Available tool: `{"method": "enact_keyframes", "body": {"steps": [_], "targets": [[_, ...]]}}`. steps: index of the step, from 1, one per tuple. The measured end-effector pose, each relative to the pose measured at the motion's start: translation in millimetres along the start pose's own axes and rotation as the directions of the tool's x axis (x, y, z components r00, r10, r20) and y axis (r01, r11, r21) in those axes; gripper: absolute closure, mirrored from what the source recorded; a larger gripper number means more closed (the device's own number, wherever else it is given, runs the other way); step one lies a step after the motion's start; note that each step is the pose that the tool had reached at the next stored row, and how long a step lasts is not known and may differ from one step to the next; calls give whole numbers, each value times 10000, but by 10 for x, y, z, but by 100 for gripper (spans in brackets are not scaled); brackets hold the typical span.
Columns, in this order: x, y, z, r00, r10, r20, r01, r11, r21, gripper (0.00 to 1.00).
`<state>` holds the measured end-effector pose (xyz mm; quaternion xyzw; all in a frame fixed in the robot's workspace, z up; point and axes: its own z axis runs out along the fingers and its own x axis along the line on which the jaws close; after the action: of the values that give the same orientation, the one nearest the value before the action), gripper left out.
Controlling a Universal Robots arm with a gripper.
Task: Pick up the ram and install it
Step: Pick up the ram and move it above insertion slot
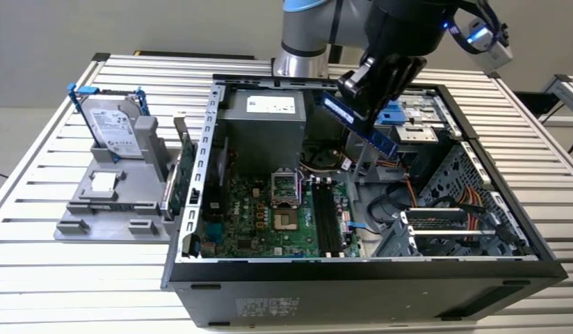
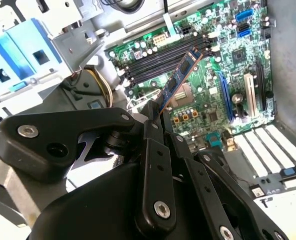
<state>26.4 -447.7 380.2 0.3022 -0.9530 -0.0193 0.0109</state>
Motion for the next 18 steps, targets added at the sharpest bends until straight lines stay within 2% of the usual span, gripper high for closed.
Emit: {"method": "enact_keyframes", "body": {"steps": [8,18], "targets": [[0,0,0,9982,598,26,-598,9982,-7,100],[0,0,0,9913,1313,56,-1313,9913,-16,100]]}}
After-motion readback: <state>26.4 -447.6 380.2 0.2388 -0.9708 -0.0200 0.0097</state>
